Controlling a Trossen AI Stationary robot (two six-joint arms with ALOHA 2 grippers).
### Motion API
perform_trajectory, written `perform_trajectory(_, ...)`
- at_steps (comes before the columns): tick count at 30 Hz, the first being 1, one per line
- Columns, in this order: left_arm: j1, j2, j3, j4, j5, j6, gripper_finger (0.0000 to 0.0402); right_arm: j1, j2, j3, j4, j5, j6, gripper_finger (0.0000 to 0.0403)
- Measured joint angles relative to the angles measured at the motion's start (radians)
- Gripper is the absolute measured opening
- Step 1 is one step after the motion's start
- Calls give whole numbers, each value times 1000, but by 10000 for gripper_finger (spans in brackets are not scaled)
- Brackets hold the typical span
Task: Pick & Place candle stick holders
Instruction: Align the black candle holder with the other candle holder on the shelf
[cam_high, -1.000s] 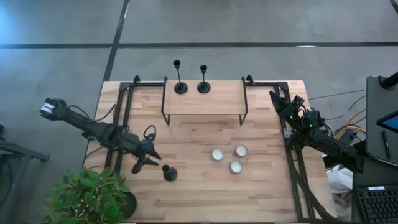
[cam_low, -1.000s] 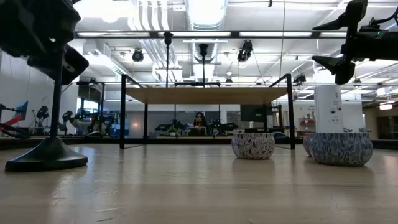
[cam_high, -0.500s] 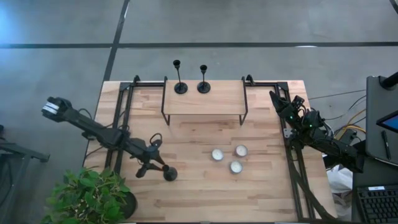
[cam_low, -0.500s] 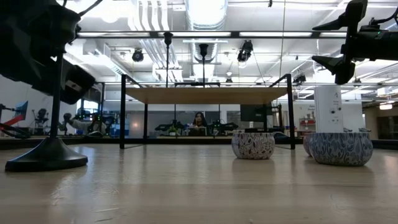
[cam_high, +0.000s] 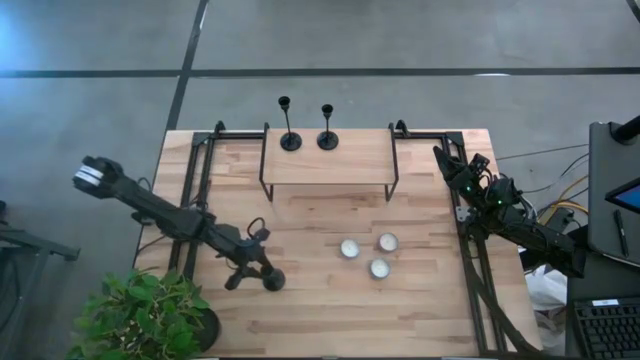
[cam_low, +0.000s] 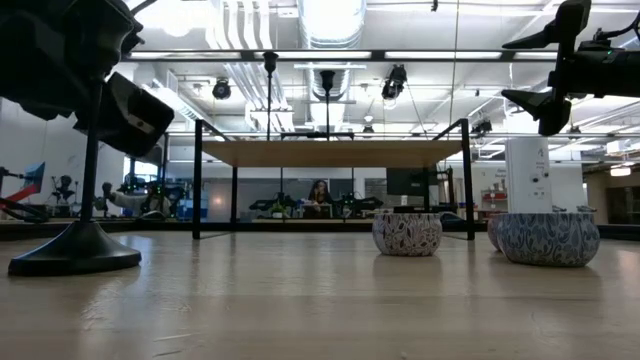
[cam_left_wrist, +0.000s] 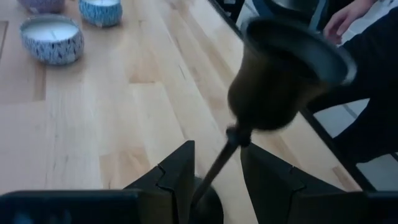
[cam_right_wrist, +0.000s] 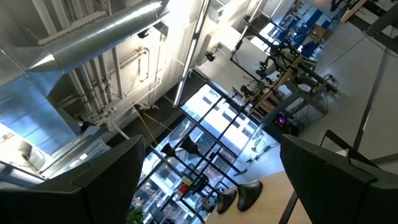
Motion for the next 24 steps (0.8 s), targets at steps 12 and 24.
perform_trajectory(12,1,26,3,45,14,1,46,0,0,0,0,0,0,366)
perform_trajectory(24,0,25,3,53,-32,1,20,0,0,0,-1,0,0,366)
